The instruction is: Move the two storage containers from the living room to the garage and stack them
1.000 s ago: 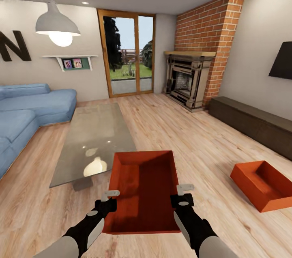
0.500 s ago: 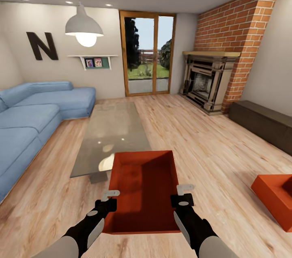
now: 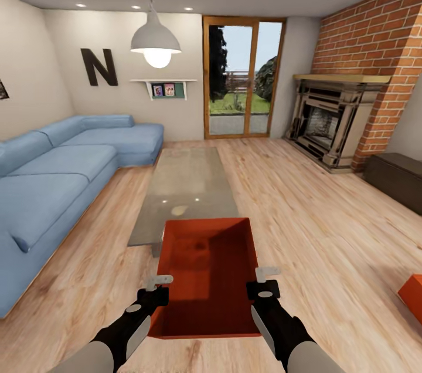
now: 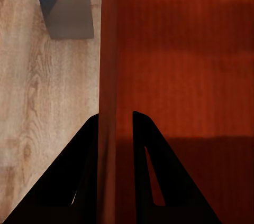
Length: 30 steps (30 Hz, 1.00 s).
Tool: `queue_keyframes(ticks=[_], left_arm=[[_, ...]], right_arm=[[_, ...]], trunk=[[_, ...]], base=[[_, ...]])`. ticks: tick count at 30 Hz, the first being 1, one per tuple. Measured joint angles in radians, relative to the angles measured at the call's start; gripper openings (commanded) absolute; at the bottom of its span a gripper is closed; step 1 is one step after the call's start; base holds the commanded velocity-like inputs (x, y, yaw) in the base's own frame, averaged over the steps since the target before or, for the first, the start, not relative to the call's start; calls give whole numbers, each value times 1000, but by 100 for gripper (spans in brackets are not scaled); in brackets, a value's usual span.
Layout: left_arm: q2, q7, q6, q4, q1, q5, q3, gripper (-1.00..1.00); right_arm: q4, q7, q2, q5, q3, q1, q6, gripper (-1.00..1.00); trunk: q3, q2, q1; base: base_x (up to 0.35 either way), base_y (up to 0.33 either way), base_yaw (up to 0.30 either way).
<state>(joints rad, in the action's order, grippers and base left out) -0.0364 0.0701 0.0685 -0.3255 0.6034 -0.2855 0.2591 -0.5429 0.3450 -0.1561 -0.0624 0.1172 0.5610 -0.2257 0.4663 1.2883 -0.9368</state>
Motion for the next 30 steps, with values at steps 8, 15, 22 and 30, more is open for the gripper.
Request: queue_keyframes(ticks=[8,15,22,30], left_arm=[[0,0,0,0,0,0,0,-100],[0,0,0,-1,0,0,0,-100],[0,0,0,0,0,0,0,-100],[0,0,0,-1,0,0,-1,-100]], right_arm=[[0,0,0,0,0,0,0,-100],[0,0,0,0,0,0,0,-100],[0,0,0,0,0,0,0,-100],[0,-1,0,-2,0,0,0,-100]], trunk=[[0,0,0],[0,0,0],[0,0,0],[0,0,0]], base=[[0,0,277],[0,0,277],[0,0,277],[0,0,277]])
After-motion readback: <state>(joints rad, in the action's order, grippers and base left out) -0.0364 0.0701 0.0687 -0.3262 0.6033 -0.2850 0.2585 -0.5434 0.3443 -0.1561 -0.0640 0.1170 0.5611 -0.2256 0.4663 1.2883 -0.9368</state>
